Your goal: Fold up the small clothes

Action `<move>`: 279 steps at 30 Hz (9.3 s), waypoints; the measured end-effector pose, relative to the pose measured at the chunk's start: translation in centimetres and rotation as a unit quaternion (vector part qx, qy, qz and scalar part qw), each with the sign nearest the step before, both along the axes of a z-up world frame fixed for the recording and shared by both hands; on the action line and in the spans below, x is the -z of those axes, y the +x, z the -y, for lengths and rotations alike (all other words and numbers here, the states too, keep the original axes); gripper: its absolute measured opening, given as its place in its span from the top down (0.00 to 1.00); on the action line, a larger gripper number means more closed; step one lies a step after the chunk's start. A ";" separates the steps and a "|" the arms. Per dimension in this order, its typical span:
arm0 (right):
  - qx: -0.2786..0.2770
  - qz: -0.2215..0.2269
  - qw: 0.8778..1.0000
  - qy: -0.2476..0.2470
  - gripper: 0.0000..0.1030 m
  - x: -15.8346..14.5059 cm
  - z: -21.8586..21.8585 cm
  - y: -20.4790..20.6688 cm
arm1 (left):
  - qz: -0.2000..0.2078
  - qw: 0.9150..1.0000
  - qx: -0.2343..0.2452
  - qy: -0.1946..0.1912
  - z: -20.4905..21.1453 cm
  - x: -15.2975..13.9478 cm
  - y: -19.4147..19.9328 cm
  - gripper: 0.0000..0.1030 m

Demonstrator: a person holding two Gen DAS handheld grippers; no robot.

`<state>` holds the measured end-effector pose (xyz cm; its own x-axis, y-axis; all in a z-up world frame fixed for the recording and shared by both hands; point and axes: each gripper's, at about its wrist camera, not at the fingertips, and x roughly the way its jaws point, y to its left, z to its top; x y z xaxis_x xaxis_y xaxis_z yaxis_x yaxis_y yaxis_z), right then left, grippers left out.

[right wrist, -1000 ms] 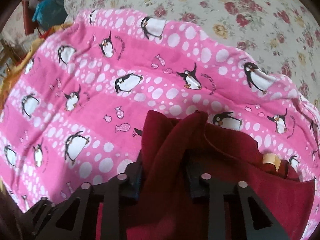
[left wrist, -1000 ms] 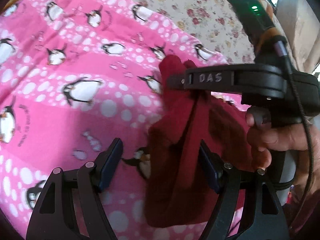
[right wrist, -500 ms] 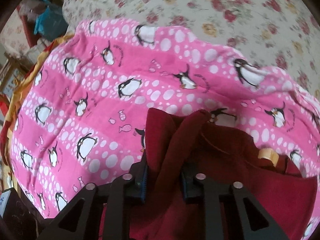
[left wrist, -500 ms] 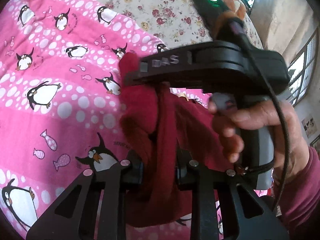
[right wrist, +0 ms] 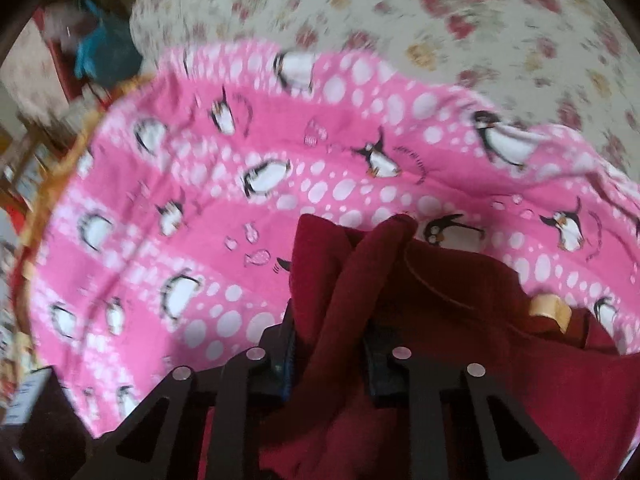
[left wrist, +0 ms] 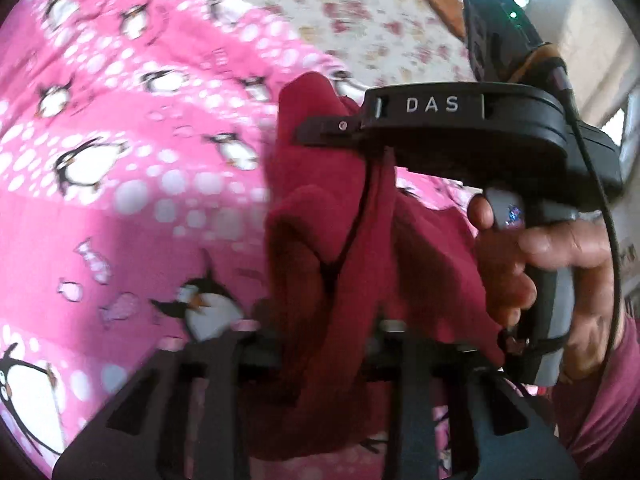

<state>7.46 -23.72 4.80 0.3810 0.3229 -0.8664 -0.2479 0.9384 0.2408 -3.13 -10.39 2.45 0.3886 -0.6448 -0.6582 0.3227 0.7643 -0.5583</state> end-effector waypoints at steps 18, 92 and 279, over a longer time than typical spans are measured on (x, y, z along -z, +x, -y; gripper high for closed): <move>0.100 0.057 0.991 0.075 0.82 -7.4 21.9 -11.4 | 0.077 0.982 0.150 0.083 19.6 -6.6 -8.4 0.85; 0.187 0.088 0.978 -0.004 0.62 -4.0 24.6 -24.3 | 0.063 0.974 0.069 0.208 17.2 -1.9 -8.5 0.33; 0.143 0.152 0.977 -0.047 0.17 -3.1 12.7 -31.9 | 0.138 0.960 -0.050 0.238 8.9 -5.8 -15.4 0.25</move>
